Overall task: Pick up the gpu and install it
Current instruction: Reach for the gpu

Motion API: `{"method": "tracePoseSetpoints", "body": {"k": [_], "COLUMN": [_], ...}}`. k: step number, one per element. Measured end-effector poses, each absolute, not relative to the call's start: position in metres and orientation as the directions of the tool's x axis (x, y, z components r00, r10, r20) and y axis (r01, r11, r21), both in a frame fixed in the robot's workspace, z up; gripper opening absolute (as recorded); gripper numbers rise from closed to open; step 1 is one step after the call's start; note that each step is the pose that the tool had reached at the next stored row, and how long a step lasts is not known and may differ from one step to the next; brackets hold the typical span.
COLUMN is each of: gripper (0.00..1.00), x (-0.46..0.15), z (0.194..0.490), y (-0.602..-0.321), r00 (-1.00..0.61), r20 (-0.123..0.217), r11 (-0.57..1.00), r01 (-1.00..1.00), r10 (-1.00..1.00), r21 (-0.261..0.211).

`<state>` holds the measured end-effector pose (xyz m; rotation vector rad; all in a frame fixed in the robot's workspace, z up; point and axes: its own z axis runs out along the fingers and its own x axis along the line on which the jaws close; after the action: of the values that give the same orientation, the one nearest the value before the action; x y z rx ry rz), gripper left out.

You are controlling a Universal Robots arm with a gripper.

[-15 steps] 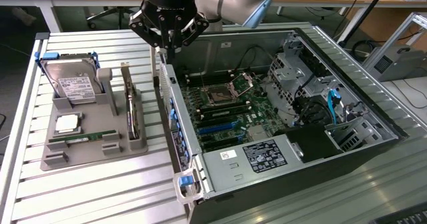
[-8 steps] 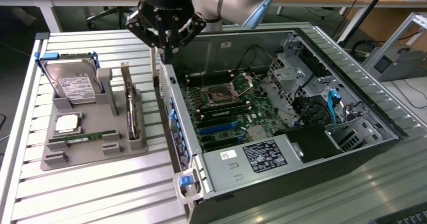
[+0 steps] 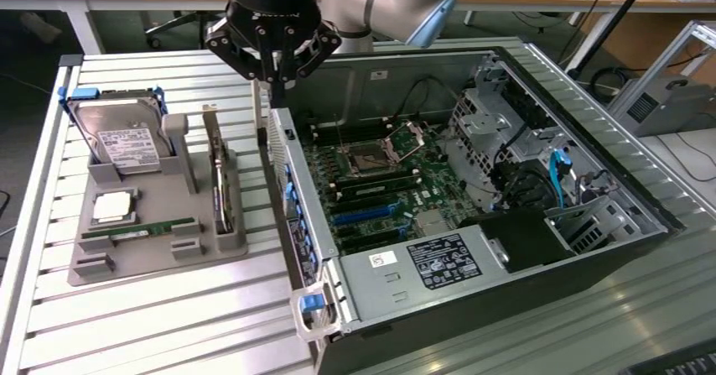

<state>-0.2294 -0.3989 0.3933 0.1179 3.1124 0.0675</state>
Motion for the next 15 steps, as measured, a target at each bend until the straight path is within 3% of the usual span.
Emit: {"method": "tracePoseSetpoints", "body": {"k": [15], "gripper": [0.11], "x": [-0.237], "z": [0.3933], "y": [-0.3989], "r00": [-0.997], "r20": [-0.025], "r11": [0.996], "r01": [0.075], "r10": [0.076], "r21": [0.044]}}
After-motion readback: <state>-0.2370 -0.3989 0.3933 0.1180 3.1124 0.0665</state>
